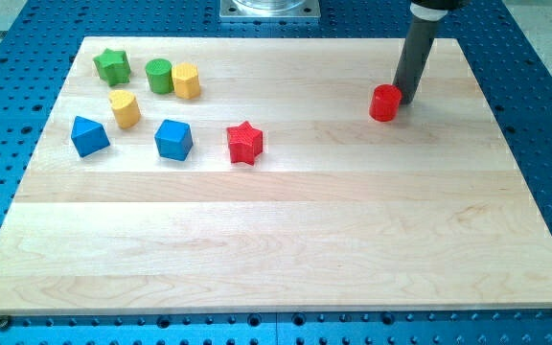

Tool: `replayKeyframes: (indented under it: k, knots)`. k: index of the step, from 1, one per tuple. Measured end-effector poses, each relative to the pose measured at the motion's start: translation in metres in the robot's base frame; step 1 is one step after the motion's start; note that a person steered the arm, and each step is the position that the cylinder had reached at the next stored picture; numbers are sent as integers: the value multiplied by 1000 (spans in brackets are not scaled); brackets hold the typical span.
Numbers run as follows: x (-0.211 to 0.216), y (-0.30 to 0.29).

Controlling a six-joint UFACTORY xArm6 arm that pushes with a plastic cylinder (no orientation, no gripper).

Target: Move the red circle parallel to the red star

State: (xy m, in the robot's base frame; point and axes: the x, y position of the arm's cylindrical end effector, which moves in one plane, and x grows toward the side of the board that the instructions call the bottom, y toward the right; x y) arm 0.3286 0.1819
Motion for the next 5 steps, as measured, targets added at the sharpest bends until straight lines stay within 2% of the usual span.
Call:
replayKeyframes:
  k: [1,3,4,5]
  knots:
    - [-1,1]
    - [55,7]
    - [26,-46]
    - [-40,-89]
